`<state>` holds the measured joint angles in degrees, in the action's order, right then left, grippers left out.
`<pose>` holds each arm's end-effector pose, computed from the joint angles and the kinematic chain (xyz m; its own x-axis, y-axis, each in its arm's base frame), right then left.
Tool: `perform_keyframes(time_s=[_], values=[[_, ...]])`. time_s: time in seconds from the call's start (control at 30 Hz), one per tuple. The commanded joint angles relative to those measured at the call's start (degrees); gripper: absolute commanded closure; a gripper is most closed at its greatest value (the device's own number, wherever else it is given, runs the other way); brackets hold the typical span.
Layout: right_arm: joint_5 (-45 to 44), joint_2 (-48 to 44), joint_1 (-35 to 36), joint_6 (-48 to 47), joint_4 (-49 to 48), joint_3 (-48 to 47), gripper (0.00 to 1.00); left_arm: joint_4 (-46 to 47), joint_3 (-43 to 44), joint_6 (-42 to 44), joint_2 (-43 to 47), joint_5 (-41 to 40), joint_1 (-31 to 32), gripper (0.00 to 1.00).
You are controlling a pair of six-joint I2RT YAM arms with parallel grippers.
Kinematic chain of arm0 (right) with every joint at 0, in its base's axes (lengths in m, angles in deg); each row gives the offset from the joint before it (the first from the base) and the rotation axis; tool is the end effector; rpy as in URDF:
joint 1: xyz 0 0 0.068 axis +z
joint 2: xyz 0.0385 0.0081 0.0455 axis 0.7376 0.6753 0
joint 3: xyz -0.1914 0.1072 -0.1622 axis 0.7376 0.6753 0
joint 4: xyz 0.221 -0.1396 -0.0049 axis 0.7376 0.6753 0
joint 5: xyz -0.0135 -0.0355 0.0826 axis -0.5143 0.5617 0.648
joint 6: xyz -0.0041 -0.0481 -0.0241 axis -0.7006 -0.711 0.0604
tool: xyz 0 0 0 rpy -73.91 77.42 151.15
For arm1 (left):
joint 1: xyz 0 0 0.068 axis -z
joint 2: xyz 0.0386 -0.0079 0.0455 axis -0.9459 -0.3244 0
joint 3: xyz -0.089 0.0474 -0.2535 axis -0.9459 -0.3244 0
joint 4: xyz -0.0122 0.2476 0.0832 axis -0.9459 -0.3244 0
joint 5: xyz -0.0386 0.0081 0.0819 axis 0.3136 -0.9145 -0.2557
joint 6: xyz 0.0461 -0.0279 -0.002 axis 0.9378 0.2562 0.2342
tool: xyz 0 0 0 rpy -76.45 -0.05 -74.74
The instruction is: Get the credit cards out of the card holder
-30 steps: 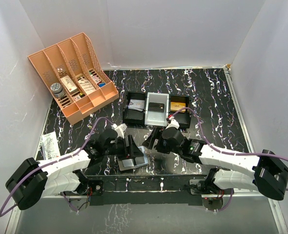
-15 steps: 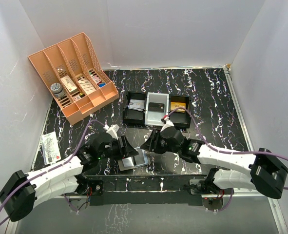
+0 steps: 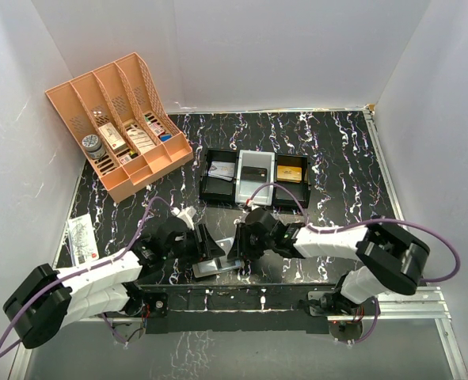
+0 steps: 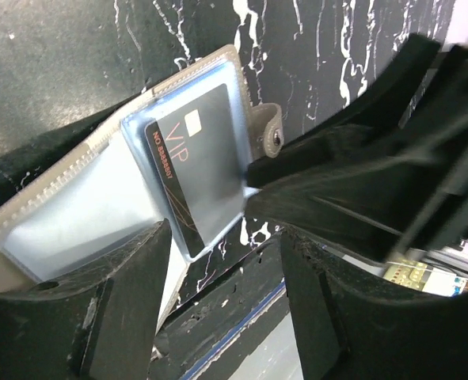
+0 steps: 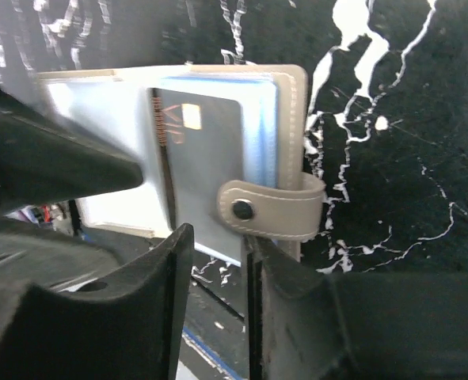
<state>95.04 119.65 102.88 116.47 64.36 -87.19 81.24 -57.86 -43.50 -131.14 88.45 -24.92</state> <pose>0.1466 0.2225 0.1552 -0.9560 0.0347 -0.2912 -0.1629 0.7627 0.6259 0.1271 -0.1434 0.1578 -0.9034 -0.2652 -0.3370 0.1111 0.6144 -0.7811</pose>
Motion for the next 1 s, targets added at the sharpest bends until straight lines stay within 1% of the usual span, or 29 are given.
perform_keyframes(time_s=[0.0, 0.07, 0.13, 0.3, 0.47, 0.6, 0.77, 0.97], values=[[-2.04, 3.9, 0.07, -1.72, 2.42, -1.51, 0.73, 5.25, -1.67, 0.11, -0.57, 0.05, 0.11, 0.43], [-3.52, 4.55, 0.0, -1.62, 3.37, -0.52, 0.74, 5.84, -2.37, -0.54, -1.45, -0.16, 0.15, 0.44], [-3.36, 4.77, 0.0, -1.84, 2.26, 0.71, 0.74, 4.36, -2.25, -0.29, -1.94, -0.86, 0.16, 0.47], [-2.57, 6.3, -0.03, -2.29, 1.46, 1.25, 0.74, 3.97, -4.15, -0.99, 0.15, -2.89, 0.14, 0.51], [-2.21, 6.43, 0.01, -2.04, 0.62, 1.52, 0.74, 7.8, -6.95, -3.92, 0.5, -3.59, 0.14, 0.57], [-2.11, 6.19, -0.06, -1.78, 0.56, 1.73, 0.74, 11.74, -8.02, -4.29, -0.09, -2.42, 0.16, 0.63], [-2.29, 5.56, 0.02, -1.02, 0.47, 2.39, 0.74, 13.2, -8.57, -5.18, 0.41, -2.58, 0.17, 0.68], [-2.29, 5.28, -0.03, -0.89, 0.56, 2.42, 0.74, 14.93, -9.88, -6.69, 1.42, -2.88, 0.12, 0.78]])
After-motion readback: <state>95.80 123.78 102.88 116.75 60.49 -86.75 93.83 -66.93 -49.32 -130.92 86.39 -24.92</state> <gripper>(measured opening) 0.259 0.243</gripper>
